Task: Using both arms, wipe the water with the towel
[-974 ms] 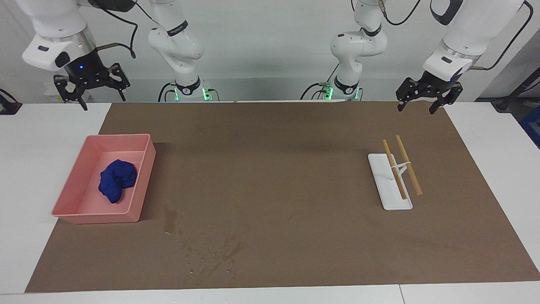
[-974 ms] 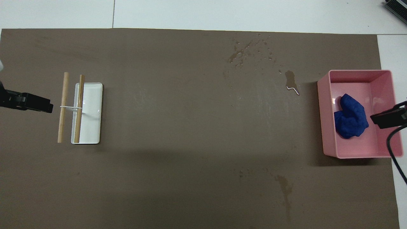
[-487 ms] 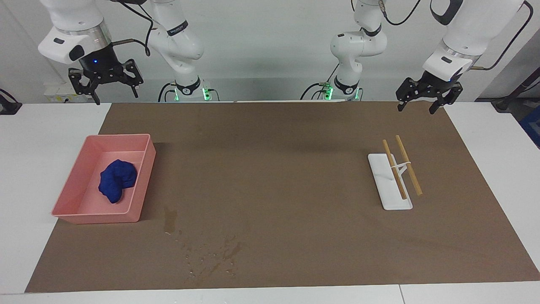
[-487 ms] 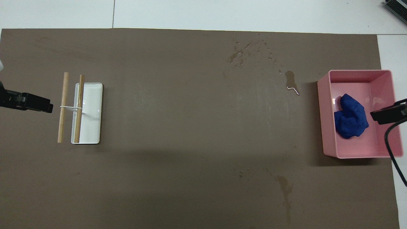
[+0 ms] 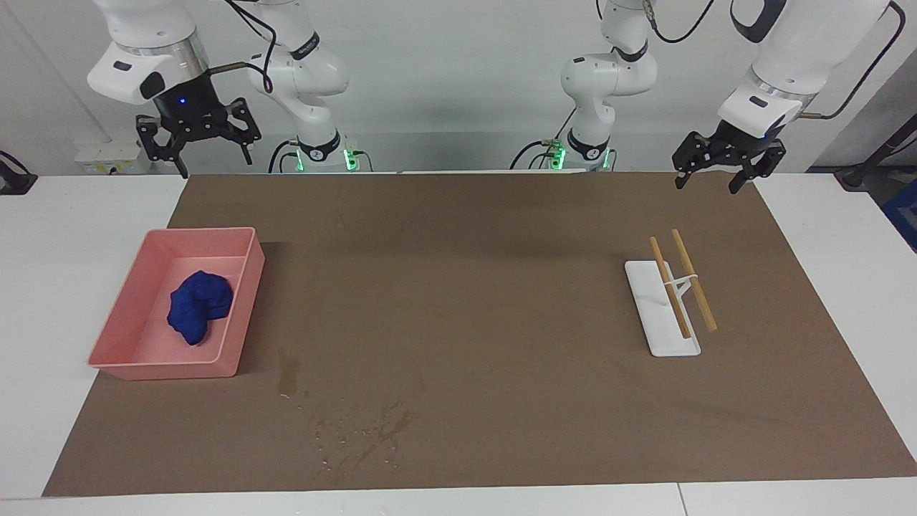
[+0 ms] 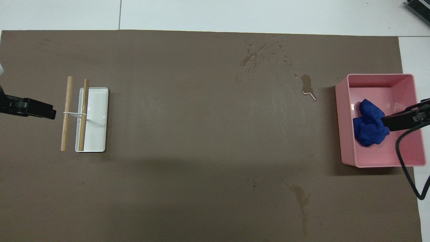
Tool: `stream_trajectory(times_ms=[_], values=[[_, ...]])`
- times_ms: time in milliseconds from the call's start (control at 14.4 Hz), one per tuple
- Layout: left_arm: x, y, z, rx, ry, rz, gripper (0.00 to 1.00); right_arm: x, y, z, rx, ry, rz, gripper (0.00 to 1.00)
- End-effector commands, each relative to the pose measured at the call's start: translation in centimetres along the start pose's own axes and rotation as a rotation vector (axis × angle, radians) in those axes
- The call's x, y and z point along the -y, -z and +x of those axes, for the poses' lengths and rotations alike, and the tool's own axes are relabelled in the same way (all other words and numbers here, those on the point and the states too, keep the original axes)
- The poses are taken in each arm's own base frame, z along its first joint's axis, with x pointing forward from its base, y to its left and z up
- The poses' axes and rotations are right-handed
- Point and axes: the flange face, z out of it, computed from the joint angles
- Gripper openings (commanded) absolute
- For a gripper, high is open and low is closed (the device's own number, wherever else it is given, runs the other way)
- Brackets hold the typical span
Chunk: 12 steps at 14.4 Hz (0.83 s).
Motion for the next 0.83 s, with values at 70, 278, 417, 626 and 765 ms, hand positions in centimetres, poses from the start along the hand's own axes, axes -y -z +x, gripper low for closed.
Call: stream_trajectory(times_ms=[70, 278, 417, 626, 765], values=[[0.1, -0.2, -0.1, -0.009, -0.006, 0.021, 1.0, 0.0, -1.1, 1.8, 0.02, -0.012, 0.008, 1.0], [0.1, -0.1, -0.1, -0.01, -0.006, 0.021, 1.0, 0.3, -0.9, 1.9, 0.042, -0.119, 0.059, 1.0], [0.1, -0.1, -0.1, -0.01, -0.004, 0.021, 1.0, -0.3, -1.9, 1.4, 0.069, -0.154, 0.082, 1.0], [0.1, -0.1, -0.1, -0.01, -0.004, 0.021, 1.0, -0.4, -3.2, 0.4, 0.11, -0.158, 0.098, 1.0], [0.2, -0.2, -0.1, -0.009, -0.004, 0.021, 1.0, -0.5, -3.2, 0.4, 0.108, -0.161, 0.097, 1.0]])
